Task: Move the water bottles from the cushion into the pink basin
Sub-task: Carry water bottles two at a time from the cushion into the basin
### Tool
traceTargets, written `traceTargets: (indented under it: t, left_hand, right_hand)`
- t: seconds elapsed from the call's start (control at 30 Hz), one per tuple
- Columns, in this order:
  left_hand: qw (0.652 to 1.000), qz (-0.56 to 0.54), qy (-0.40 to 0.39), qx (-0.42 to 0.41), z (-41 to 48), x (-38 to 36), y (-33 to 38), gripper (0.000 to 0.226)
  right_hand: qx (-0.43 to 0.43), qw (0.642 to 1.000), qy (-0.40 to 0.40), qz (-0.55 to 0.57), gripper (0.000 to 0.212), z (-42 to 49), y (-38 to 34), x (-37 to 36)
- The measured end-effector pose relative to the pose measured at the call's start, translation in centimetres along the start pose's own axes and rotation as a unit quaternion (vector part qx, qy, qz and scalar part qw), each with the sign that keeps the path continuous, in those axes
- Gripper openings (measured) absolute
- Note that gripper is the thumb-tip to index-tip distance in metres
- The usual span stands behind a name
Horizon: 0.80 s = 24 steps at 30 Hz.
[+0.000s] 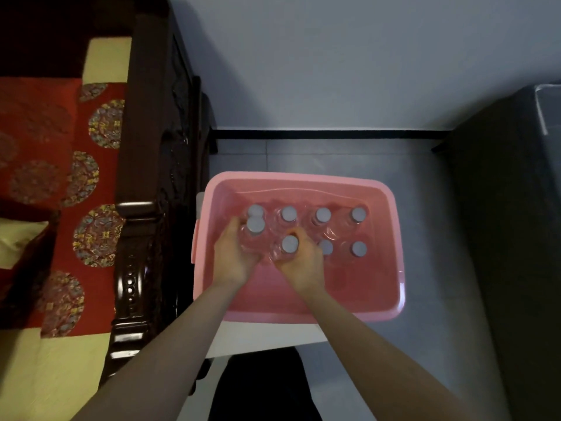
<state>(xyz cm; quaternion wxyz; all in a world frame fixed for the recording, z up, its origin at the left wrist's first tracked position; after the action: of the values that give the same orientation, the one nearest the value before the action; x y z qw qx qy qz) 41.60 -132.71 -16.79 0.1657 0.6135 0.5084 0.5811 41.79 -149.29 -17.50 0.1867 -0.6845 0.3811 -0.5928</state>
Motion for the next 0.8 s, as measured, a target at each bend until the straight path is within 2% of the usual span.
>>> traceTargets:
  t: [0.13,0.6,0.8]
  left_hand:
    - [0.999,0.033,0.011,-0.009,0.3,-0.8,-1.9,0.046]
    - [0.997,0.039,-0.056,0.021,1.1,-3.5,-4.3,0.06]
    - [0.994,0.067,-0.084,0.034,0.9,-3.2,-4.2,0.052]
  right_hand:
    - [-0.048,0.998,0.016,0.031,0.033,0.3,1.7,-0.9]
    - [-0.022,0.999,0.005,0.04,0.029,0.9,2.5,-2.2]
    - [-0.008,1.0,-0.021,-0.008,0.028,0.9,1.9,-1.5]
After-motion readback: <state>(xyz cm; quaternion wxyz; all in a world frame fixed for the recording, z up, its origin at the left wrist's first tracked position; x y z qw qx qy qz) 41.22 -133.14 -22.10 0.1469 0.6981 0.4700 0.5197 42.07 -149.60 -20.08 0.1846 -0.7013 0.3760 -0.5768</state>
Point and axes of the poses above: each hand's wrist, its own z-axis towards the middle knuckle, its own x-axis out of the back of the hand, y = z × x, the point moved 7 cm from there along z, towards the middle knuckle, and after that the axes turned 7 degrees about y, right-handed, at the moved point
